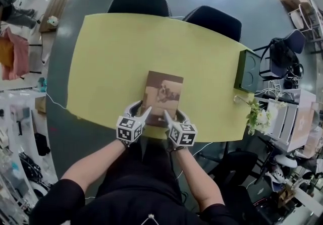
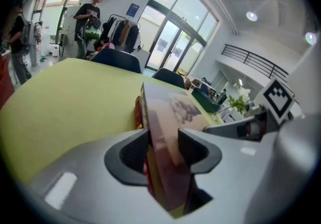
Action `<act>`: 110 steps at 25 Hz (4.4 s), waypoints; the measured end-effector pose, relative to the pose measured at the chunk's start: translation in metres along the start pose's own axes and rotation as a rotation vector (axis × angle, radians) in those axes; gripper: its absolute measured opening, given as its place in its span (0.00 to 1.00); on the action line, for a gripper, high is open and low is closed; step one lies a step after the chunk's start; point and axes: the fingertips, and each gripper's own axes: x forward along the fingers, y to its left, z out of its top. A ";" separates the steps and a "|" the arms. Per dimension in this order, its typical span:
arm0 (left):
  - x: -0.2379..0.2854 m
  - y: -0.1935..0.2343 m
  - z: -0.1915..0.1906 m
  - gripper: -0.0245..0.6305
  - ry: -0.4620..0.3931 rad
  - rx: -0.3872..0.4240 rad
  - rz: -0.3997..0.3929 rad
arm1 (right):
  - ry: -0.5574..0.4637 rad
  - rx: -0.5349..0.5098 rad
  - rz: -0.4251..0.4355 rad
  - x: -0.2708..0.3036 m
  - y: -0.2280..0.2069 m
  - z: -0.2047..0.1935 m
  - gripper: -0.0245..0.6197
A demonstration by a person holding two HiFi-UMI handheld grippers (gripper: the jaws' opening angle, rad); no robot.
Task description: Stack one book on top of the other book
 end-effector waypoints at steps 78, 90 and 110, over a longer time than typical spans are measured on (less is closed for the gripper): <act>-0.269 -0.161 0.179 0.05 -0.504 0.381 -0.223 | -0.572 -0.283 0.105 -0.289 0.172 0.128 0.04; -0.280 -0.173 0.173 0.05 -0.519 0.390 -0.261 | -0.572 -0.330 0.104 -0.299 0.187 0.126 0.04; -0.267 -0.165 0.179 0.05 -0.519 0.384 -0.251 | -0.580 -0.331 0.113 -0.288 0.183 0.135 0.04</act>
